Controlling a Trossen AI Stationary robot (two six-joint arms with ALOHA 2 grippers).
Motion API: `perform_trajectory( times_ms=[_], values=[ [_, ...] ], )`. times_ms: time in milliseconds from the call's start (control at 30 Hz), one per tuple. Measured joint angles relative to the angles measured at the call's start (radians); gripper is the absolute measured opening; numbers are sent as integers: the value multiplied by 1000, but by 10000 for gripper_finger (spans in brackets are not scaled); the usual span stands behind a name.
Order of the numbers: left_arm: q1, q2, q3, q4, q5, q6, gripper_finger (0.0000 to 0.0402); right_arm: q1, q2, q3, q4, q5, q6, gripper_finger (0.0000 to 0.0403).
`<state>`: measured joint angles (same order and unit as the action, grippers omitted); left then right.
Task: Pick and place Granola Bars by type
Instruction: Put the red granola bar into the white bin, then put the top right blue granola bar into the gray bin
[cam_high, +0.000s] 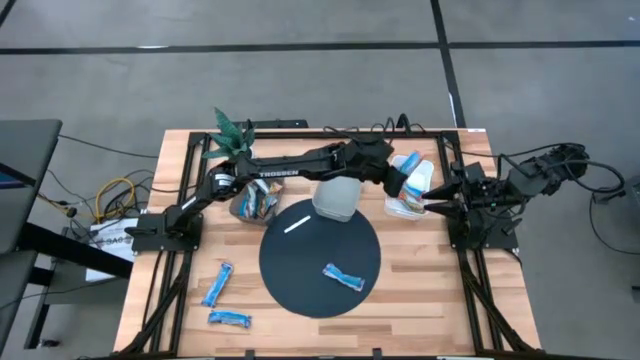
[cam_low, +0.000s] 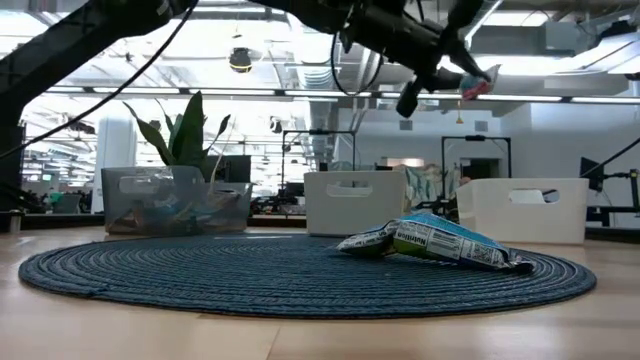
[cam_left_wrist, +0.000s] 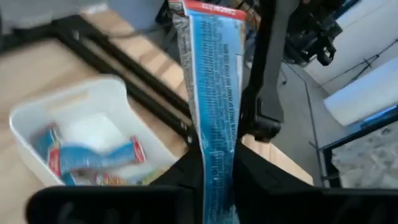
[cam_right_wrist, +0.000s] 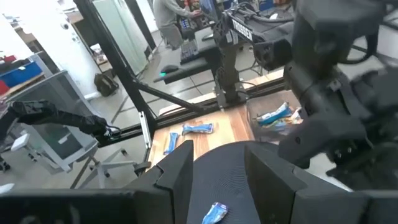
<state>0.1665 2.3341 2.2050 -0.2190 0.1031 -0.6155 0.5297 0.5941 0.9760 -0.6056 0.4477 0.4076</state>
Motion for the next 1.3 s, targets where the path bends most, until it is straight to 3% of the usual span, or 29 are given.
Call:
perform_trajectory(
  times_ms=[167, 433, 567, 900, 967, 1200, 1300],
  values=[
    [5, 14, -1, 38, 43, 22, 109, 0, 0, 0, -2, 0, 0, 131],
    [13, 19, -1, 54, -10, -19, 227, 0, 0, 0, -7, 0, 0, 131],
    [18, 20, -1, 63, 8, -34, 263, 0, 0, 0, -7, 0, 0, 131],
    [41, -2, -2, 43, 284, -46, 269, 0, -2, 0, -76, -2, 3, 131],
    [41, -32, -2, -2, 276, -24, 266, 0, -11, 0, -92, -3, 12, 131],
    [2, -167, -1, -263, 89, 186, 227, 0, -34, 0, -156, -2, 43, 131],
    [-20, -224, 0, -373, 83, 258, 211, 0, -35, 0, -184, -2, 48, 131]
  ],
)
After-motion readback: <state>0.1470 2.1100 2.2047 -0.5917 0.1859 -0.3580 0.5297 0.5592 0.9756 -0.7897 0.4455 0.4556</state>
